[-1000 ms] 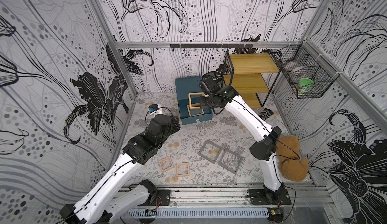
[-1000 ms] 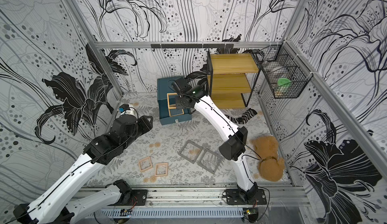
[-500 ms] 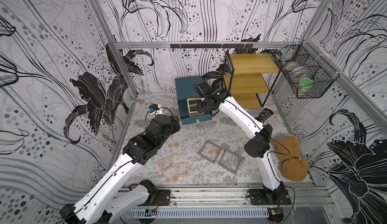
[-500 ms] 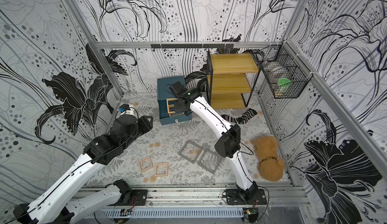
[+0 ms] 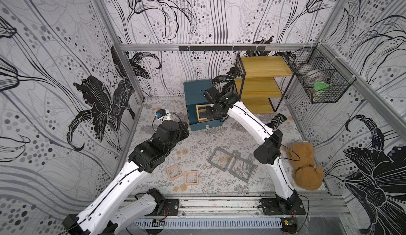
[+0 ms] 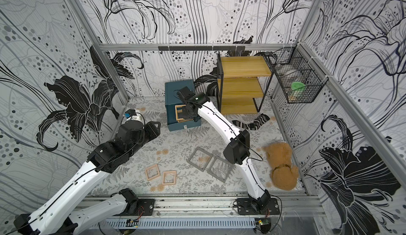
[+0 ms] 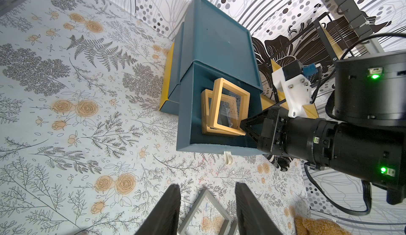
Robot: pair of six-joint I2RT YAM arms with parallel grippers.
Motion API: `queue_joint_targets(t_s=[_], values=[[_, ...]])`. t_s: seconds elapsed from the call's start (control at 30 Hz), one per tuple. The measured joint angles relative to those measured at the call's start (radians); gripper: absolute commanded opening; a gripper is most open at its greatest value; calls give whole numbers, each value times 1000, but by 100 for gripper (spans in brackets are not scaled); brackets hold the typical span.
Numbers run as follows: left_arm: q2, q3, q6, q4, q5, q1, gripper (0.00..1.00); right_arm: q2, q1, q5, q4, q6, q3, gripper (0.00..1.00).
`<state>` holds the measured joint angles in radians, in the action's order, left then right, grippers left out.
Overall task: Place the brooch boxes into the drawer by color
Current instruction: Place the brooch box in the drawer.
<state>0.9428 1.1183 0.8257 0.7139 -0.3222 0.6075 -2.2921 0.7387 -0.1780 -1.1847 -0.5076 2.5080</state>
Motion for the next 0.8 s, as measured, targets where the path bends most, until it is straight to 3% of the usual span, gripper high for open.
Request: queue_joint_targets(t_s=[0.27,0.5,0.8], values=[[-2,0,0,0,0,0,46,-2,0,0,-5,-4,3,12],[-8,0,0,0,0,0,46,-2,0,4,-5,-17,5,29],[6,7,-6,0,21,-2,50,0,0,19,-1,-27,40,32]])
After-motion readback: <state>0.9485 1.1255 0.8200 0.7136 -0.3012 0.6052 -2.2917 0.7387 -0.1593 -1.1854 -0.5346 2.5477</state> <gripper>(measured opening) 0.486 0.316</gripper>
